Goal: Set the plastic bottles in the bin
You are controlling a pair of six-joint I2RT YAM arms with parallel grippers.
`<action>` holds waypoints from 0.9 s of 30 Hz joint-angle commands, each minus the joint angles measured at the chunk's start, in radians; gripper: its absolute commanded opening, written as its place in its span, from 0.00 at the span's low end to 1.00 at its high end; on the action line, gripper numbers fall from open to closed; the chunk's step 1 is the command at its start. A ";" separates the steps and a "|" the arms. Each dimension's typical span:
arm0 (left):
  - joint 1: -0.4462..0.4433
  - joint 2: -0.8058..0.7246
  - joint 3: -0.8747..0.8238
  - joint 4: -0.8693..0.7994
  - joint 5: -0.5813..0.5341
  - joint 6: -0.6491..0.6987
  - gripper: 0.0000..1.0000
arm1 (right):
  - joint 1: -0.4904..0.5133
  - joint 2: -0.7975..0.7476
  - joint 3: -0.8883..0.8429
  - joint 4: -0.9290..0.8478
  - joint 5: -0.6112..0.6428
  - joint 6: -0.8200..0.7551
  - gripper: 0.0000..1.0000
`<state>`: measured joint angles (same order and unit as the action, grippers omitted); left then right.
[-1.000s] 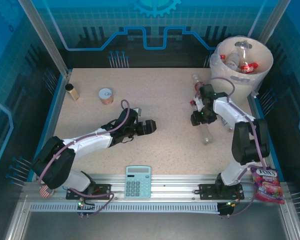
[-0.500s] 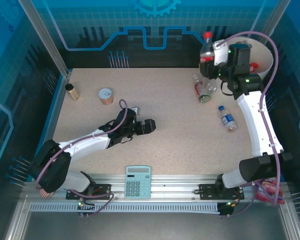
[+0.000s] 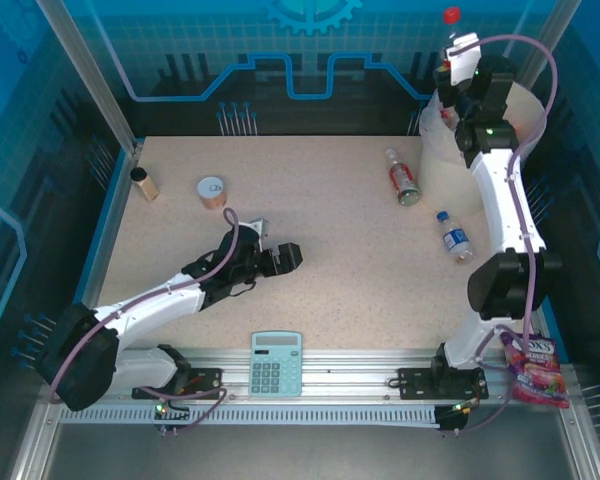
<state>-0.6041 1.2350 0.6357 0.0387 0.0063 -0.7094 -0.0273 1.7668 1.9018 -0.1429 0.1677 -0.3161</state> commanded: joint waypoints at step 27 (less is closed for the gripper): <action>0.005 -0.054 -0.038 -0.028 -0.041 -0.019 0.99 | -0.162 0.176 -0.017 -0.177 -0.061 0.072 0.44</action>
<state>-0.6041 1.1973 0.6044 0.0254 -0.0147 -0.7105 -0.1524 1.8885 1.8397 -0.1780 0.1368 -0.2943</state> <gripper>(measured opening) 0.992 0.438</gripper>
